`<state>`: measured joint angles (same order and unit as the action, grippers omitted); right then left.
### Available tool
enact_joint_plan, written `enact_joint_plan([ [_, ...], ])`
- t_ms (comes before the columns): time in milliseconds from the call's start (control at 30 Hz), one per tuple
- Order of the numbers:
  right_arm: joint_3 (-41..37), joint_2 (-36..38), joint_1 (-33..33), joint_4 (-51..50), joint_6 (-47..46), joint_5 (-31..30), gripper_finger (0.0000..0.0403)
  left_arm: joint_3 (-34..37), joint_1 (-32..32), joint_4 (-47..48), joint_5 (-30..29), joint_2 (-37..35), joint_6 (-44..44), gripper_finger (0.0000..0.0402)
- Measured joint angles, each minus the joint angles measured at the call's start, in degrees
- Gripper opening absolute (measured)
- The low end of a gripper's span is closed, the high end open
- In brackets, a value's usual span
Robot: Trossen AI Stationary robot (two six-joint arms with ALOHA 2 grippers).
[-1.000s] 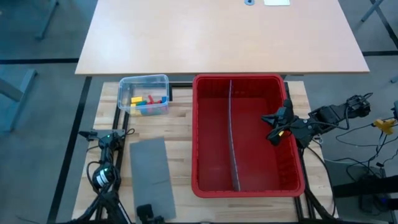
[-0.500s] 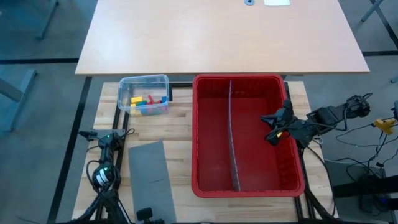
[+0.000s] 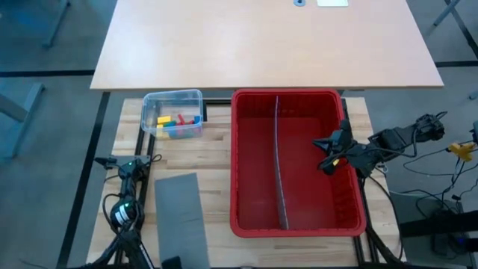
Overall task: Sort blocks
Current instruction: Insert the bin divider into the red bin
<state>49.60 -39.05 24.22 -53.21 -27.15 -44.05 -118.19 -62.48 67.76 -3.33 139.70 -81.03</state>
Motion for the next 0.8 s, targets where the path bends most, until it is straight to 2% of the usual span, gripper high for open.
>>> enact_joint_plan([
  [333, 0.0, 0.0, 0.0, 0.0, 0.2, 0.0, 0.0, -2.5, 0.0, 6.8, -1.0, 0.1, -1.2, 0.0162],
  [800, -0.2, 0.0, 0.0, 0.1, 0.7, -0.9, 0.0, -2.2, -0.1, 6.4, -3.7, 1.6, -1.4, 0.0182],
])
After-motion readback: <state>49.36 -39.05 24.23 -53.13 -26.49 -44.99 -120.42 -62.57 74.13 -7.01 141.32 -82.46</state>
